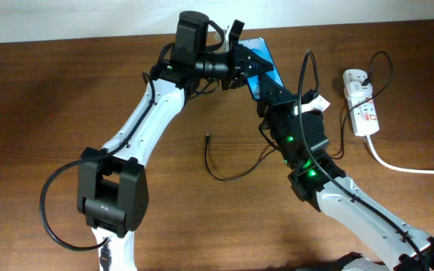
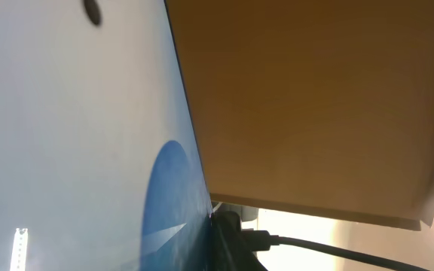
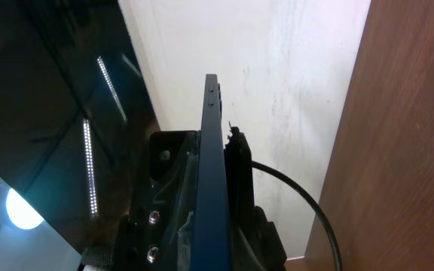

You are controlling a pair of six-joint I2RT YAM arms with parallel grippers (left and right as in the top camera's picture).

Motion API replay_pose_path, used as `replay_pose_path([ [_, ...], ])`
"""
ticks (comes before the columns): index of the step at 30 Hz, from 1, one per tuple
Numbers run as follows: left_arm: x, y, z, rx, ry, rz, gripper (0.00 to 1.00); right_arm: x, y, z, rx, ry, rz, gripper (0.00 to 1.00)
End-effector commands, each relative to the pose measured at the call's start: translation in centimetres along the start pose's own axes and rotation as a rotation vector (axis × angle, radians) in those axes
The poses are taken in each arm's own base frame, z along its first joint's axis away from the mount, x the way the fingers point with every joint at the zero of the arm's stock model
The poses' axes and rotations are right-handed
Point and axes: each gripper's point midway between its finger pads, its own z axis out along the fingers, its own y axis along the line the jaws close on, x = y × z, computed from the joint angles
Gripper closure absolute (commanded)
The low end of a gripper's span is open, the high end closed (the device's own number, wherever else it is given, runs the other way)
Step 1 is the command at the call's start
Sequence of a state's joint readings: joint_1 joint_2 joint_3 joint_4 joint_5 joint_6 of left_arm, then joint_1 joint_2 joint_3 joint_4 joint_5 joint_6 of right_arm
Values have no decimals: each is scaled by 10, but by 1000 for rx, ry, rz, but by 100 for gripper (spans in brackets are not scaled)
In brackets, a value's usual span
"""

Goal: Plug charger to phone and switch on socket
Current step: 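Move the left gripper to the phone's top end and close on it, then open the right gripper and withdraw it from the phone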

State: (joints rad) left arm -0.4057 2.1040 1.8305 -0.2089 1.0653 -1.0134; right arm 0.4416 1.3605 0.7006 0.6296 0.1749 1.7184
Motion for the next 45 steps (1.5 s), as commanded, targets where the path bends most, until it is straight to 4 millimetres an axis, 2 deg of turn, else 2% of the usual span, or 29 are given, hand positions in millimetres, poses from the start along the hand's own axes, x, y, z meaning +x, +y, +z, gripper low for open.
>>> replay_pose_path([
  [1, -43, 11, -26, -65, -194, -75, 100, 13, -1, -2, 5, 55, -34, 96],
  [16, -54, 17, -30, -98, -258, -77, 100, 14, -1, -2, 5, 57, -34, 96],
  [19, -54, 17, -31, -98, -259, -77, 100, 13, -1, -2, 5, 57, -34, 90],
  [21, -55, 18, -31, -100, -262, -77, 100, 14, -1, -2, 5, 57, -34, 78],
  [23, -56, 19, -31, -105, -271, -77, 100, 14, -1, -2, 5, 57, -34, 73],
  [27, -58, 20, -32, -112, -284, -77, 100, 14, -1, -2, 5, 57, -34, 73],
  [32, -60, 21, -36, -109, -284, -78, 100, 13, -1, -2, 6, 57, -34, 67],
  [38, -63, 24, -61, -91, -244, 37, 100, 16, -7, -2, 28, 72, -77, 64],
  [39, -64, 27, -73, -85, -228, 51, 100, 17, -12, -3, 47, 83, -121, 64],
  [45, -56, 43, -115, -58, -160, 59, 100, 29, -47, -9, 172, 194, -332, 64],
])
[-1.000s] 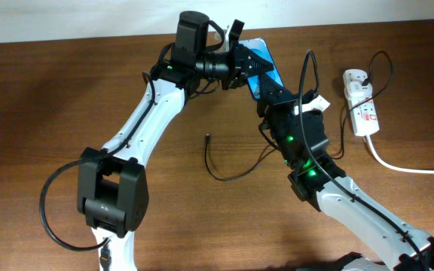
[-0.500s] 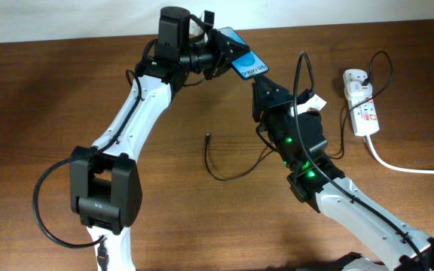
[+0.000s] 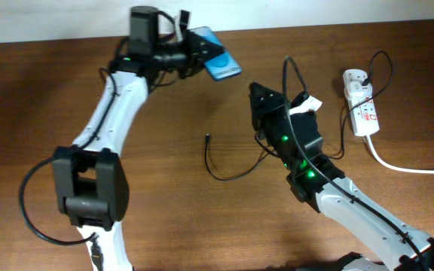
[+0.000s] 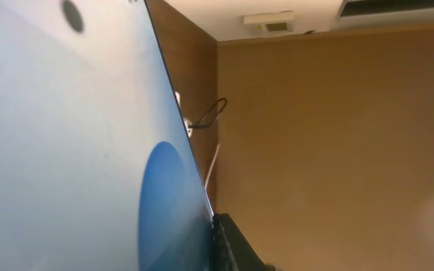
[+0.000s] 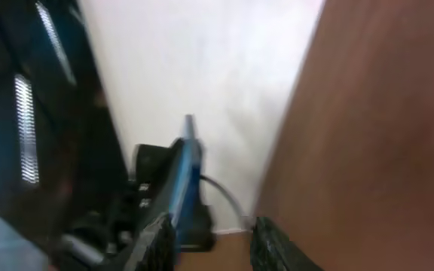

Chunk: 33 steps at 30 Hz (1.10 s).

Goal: Plug charger to phone and switch on socket
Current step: 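Open the right gripper and withdraw it from the phone, then lower the right gripper onto the black cable's USB-C plug and grasp it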

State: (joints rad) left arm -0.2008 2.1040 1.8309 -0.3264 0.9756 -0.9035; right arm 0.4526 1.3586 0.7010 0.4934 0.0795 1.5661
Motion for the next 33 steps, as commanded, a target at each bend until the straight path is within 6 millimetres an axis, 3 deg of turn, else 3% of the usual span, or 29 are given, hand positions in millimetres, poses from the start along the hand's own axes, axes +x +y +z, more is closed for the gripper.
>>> replay_pose_path([
  [1, 3, -6, -29, 87, 74, 109, 100, 20, -17, -3, 54, 119, -226, 64],
  [9, -4, -4, -89, 231, 126, 101, 100, 53, -80, -23, 238, 399, -543, 60],
  [13, -5, -8, -114, 308, 142, 127, 100, 69, -90, -33, 220, 532, -664, 60],
  [15, -7, -9, -125, 331, 142, 128, 100, 78, -89, -37, 187, 591, -694, 66],
  [20, -11, -7, -137, 344, 129, 124, 100, 82, -80, -41, 220, 650, -729, 66],
  [28, -12, -6, -138, 345, 125, 140, 100, 58, -31, -49, 406, 640, -926, 60],
  [33, -12, -6, -138, 345, 125, 139, 100, 58, -31, -36, 483, 689, -936, 59],
])
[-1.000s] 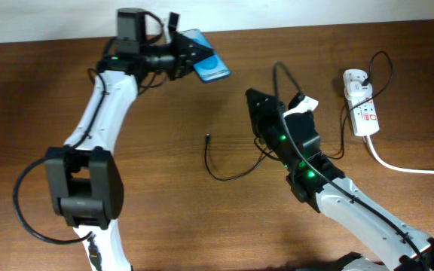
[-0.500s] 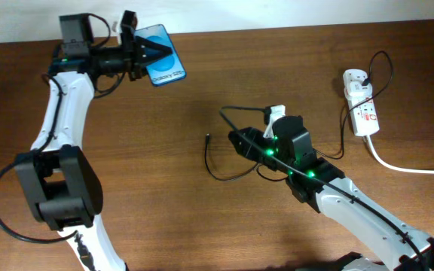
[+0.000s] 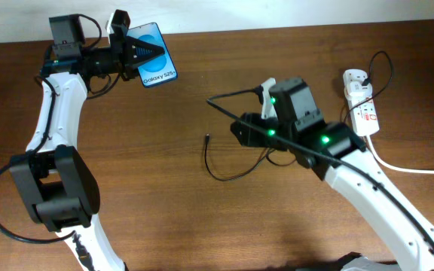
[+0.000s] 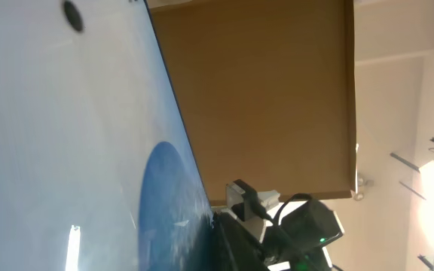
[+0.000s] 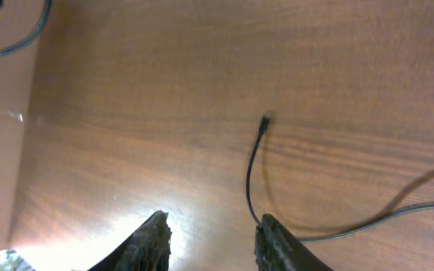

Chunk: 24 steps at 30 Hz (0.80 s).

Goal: Plug charger to phone and switch on socket
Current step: 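Lower the right gripper onto the black cable's USB-C plug and grasp it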

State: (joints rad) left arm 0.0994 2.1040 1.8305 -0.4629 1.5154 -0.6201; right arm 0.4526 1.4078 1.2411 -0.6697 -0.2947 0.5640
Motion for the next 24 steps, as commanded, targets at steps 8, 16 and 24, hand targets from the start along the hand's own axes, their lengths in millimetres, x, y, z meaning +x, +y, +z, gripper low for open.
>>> replay_pose_path([
  [8, 1, -12, -2, 32, 18, 46, 100, 10, -35, 72, 137, 179, 35, 21],
  [16, -7, -4, -12, -12, -31, 44, 100, 27, -39, 119, 113, 253, 125, 41],
  [24, -20, 2, -49, -38, -112, 25, 100, 41, -34, 148, 132, 258, 124, 49],
])
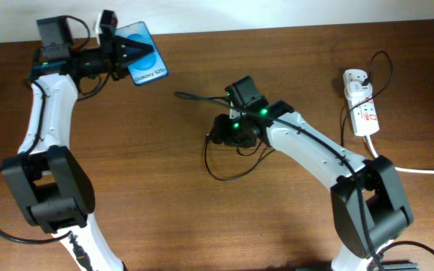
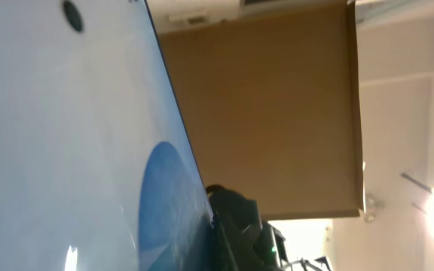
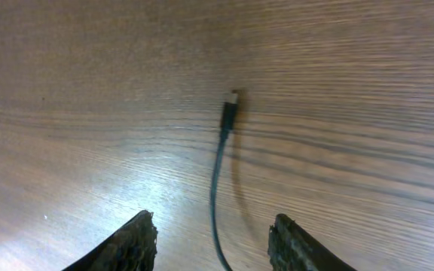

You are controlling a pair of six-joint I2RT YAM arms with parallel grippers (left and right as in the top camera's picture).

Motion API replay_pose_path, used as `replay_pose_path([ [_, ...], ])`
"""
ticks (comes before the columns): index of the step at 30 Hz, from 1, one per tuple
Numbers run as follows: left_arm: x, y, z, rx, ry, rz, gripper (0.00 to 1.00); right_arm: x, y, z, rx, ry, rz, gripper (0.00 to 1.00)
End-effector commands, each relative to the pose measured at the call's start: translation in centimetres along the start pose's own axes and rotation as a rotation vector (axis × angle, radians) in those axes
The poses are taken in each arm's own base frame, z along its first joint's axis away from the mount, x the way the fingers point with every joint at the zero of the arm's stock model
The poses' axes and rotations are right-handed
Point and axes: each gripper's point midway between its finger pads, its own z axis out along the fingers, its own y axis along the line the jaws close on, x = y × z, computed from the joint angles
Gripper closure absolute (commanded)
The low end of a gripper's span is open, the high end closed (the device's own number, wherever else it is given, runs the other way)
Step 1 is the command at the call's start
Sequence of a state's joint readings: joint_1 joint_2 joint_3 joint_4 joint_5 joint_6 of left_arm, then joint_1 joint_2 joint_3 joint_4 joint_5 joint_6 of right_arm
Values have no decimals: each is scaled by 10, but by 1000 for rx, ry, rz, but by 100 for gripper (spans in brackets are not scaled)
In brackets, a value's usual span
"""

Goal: Plug charger to phone and switch on socket
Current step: 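Lower the right gripper onto the black cable's USB-C plug and grasp it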

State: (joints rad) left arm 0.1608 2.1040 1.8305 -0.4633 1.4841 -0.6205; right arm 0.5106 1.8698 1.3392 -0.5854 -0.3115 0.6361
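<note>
A blue Galaxy phone (image 1: 143, 60) is held above the table's back left, with my left gripper (image 1: 120, 53) shut on it. In the left wrist view the phone (image 2: 66, 150) fills the left half, with a dark finger (image 2: 230, 237) against its edge. The black charger cable (image 1: 232, 173) loops on the table's middle, its plug (image 1: 206, 138) free. My right gripper (image 3: 215, 233) hangs open just above the cable (image 3: 215, 181), whose plug (image 3: 230, 104) lies ahead of the fingers. The white socket strip (image 1: 360, 102) lies at the far right.
A white lead (image 1: 405, 167) runs from the socket strip off the right edge. A thin black wire (image 1: 379, 64) curls by the strip. The wooden table (image 1: 164, 218) is bare at the front.
My right gripper has moved left and lower, from above the table's middle to just over the cable's plug end. The left gripper with the phone has shifted slightly left.
At first both grippers were at the phone at the table's back middle. Then the left gripper held the phone further left, apart from the right. Later the right gripper faced the table over the cable, and now it hangs open near the plug.
</note>
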Motion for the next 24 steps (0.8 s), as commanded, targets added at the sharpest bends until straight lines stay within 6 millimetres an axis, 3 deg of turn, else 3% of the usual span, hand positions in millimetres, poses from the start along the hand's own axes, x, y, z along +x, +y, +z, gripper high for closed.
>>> replay_pose_path([
  [1, -10, -5, -23, -1, -43, 25, 100, 1, 6, 12, 12, -2, 15, 49],
  [7, -16, -2, -44, -10, -85, 16, 100, 2, 6, 21, 22, -2, 24, 50],
  [18, -17, -1, -45, -17, -92, 16, 100, -5, 8, 23, 16, -35, 43, 50],
  [24, -19, 1, -45, -27, -99, 15, 100, -6, 3, 31, 29, -33, 92, 56],
])
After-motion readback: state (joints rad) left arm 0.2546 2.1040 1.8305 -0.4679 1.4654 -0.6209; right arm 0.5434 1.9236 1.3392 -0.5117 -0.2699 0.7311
